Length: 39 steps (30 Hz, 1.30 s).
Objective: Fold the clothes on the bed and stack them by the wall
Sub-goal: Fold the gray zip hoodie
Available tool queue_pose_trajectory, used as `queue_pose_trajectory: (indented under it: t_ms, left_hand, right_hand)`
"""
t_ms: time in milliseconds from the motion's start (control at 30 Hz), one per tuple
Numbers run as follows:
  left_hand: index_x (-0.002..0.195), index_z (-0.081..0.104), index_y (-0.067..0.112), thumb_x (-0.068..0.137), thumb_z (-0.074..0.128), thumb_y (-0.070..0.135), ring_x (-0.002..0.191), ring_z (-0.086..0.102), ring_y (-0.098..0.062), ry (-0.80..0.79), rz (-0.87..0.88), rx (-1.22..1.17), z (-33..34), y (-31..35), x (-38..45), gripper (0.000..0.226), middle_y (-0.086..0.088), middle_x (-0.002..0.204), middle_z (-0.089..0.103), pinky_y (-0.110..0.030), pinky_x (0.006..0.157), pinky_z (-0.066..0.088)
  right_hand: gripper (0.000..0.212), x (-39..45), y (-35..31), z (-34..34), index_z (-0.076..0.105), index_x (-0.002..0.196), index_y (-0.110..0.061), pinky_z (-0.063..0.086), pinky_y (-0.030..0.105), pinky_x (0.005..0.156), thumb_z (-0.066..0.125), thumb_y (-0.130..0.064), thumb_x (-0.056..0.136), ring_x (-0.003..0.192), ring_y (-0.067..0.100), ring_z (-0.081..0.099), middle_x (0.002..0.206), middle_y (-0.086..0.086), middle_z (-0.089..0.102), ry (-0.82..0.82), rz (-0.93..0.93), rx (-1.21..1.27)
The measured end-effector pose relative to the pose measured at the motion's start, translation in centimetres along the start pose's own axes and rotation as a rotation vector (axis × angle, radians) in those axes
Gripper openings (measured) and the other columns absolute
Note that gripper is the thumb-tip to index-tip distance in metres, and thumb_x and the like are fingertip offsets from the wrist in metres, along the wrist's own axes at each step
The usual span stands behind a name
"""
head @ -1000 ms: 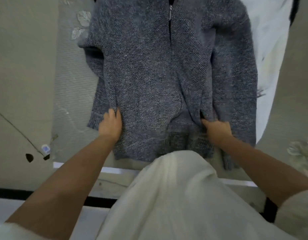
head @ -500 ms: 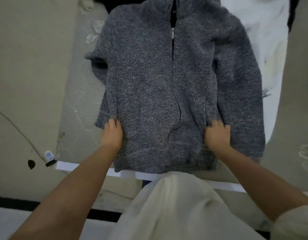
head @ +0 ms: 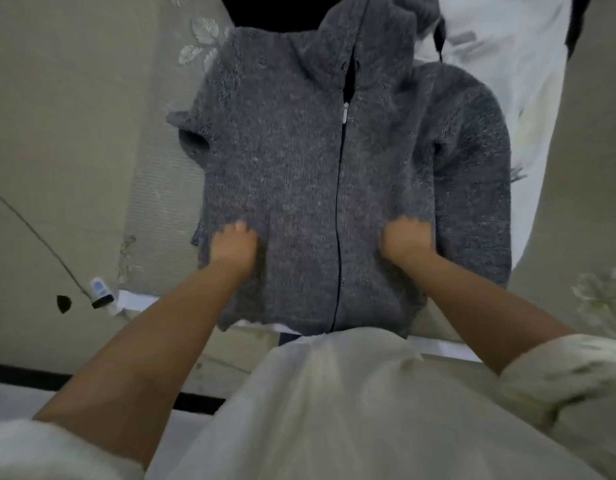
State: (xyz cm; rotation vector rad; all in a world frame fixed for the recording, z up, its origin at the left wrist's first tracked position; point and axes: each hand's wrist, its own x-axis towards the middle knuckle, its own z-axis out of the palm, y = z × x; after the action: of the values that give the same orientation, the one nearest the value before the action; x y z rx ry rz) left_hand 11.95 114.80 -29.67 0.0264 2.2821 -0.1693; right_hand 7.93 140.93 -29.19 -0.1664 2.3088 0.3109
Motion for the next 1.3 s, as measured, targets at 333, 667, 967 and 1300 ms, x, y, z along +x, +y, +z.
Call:
queue_pose_trajectory:
  t_ms: [333, 667, 967, 1300]
  left_hand:
    - [0.117, 0.046, 0.004, 0.09, 0.043, 0.009, 0.111, 0.042, -0.03, 0.218, 0.063, -0.192, -12.5, 2.6, 8.8, 0.027, -0.015, 0.122, 0.042, -0.037, 0.084, 0.04]
    - [0.126, 0.049, 0.003, 0.1, 0.032, 0.027, 0.115, 0.048, -0.031, 0.451, 0.117, -0.704, -25.3, 4.2, 23.8, 0.039, -0.017, 0.128, 0.051, -0.036, 0.088, 0.041]
    - [0.132, 0.048, 0.009, 0.092, 0.05, 0.036, 0.115, 0.052, -0.027, 0.328, 0.146, -0.942, -26.3, 7.4, 32.2, 0.048, -0.011, 0.127, 0.057, -0.03, 0.09, 0.041]
    - [0.09, 0.064, -0.004, 0.085, 0.049, 0.007, 0.077, 0.057, -0.023, 1.37, 0.222, -0.897, -30.3, 4.5, 29.4, 0.02, -0.017, 0.082, 0.064, -0.025, 0.069, 0.035]
  right_hand:
    - [0.027, 9.7, 3.2, -12.1, 0.043, 0.073, -0.008, 0.037, 0.035, 0.069, 0.04, -0.022, 0.096, 0.084, 0.029, 0.049, 0.08, 0.009, 0.044, 0.292, -0.041, 0.423]
    - [0.042, 23.7, 9.6, -21.5, 0.052, 0.088, -0.001, 0.034, 0.031, 0.069, 0.039, -0.04, 0.096, 0.087, 0.027, 0.051, 0.081, 0.017, 0.054, 0.404, 0.301, 0.97]
    - [0.021, 32.0, 8.9, -21.2, 0.06, 0.094, 0.001, 0.049, 0.042, 0.088, 0.064, -0.016, 0.084, 0.095, 0.034, 0.062, 0.099, 0.019, 0.064, 0.448, 0.478, 1.452]
    - [0.032, 31.6, 11.1, -31.0, 0.053, 0.119, -0.015, 0.043, 0.019, 0.085, 0.053, -0.009, 0.088, 0.094, 0.006, 0.059, 0.107, 0.002, 0.063, 1.115, -0.045, 1.453]
